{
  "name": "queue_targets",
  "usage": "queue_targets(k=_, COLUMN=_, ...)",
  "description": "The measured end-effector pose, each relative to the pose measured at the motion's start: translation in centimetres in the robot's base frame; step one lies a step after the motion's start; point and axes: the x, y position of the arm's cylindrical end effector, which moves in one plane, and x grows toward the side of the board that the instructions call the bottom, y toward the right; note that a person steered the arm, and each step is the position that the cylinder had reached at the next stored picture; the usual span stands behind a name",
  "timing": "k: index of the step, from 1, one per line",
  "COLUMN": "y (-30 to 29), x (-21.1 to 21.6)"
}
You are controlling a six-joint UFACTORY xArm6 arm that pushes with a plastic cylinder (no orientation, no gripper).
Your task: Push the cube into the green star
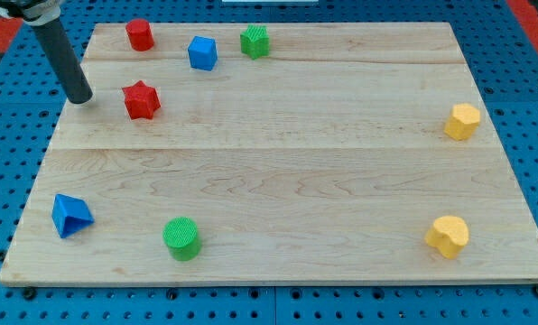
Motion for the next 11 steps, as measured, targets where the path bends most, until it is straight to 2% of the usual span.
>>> queue_targets(k=1, y=1.4, x=-3.2)
queue_targets(k=2, y=5.7, x=-6.7)
queue_targets(k=3, y=8.6, x=-8.2)
queue_targets(k=7, y=11.4, x=-8.3)
queue_targets(k=10, y=23.6, x=-14.1)
queue_targets(k=11, y=23.8, x=-14.6)
